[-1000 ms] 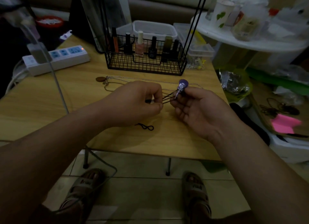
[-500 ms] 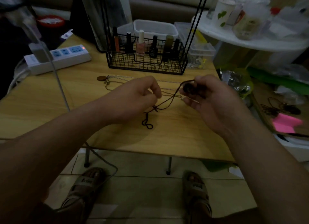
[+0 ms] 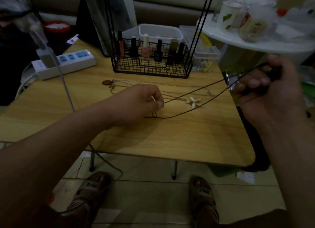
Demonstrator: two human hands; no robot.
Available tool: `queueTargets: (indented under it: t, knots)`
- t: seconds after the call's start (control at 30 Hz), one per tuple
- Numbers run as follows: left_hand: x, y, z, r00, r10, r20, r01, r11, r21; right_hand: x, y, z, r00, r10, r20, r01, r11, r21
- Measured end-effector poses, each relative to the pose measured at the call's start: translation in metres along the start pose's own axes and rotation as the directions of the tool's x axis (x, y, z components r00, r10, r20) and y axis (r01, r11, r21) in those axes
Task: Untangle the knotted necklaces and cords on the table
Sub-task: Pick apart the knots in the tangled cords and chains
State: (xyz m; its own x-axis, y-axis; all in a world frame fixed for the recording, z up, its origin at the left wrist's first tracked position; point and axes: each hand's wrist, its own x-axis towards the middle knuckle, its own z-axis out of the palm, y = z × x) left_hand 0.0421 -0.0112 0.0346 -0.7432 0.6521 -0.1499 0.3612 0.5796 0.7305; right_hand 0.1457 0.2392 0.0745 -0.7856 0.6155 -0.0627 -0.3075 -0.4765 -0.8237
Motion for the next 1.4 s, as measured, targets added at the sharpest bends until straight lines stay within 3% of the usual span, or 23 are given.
queueTargets:
  t: [0.1,0.27,0.53,0.63,0.87,1.03,1.17,1.27,1.4]
  knots:
    - [0.000,0.000,-0.002,1.000,0.012,0.014,-0.012,0.999,-0.035,0.000,-0.001,-0.001,0.999,-0.031,0.014,0.031,1.000,0.003]
    - [0.001,0.000,-0.012,1.000,-0.013,0.008,0.015,0.938,-0.347,-0.004,0.005,0.001,0.989,0.017,0.147,-0.002,0.995,-0.103]
    - [0.004,-0.006,-0.019,0.992,0.079,-0.097,-0.083,0.996,-0.037,-0.014,0.005,0.011,0.941,0.043,0.337,0.031,0.977,-0.211]
    - [0.004,-0.005,-0.023,0.983,0.095,-0.160,-0.116,0.985,-0.131,-0.014,0.005,0.012,0.924,0.029,0.382,0.051,0.979,-0.199]
    - [0.005,0.005,-0.031,0.968,0.177,-0.178,-0.243,0.836,-0.492,-0.009,0.005,0.012,0.935,-0.008,0.355,0.061,0.988,-0.139]
    - [0.009,0.009,-0.032,0.969,0.174,-0.177,-0.241,0.829,-0.505,-0.005,0.002,0.009,0.959,0.016,0.283,0.006,0.997,-0.076]
    - [0.008,0.009,-0.032,0.979,0.161,-0.129,-0.205,0.833,-0.515,-0.008,0.003,0.009,0.987,0.083,0.137,-0.058,0.982,-0.182]
    - [0.007,0.012,-0.030,0.986,0.167,-0.019,-0.141,0.758,-0.636,-0.013,0.008,0.007,0.970,0.232,0.073,-0.182,0.891,-0.416]
    - [0.006,0.022,-0.024,0.958,0.231,0.169,0.041,0.474,-0.880,-0.020,0.018,0.007,0.882,0.447,0.151,-0.306,0.785,-0.538]
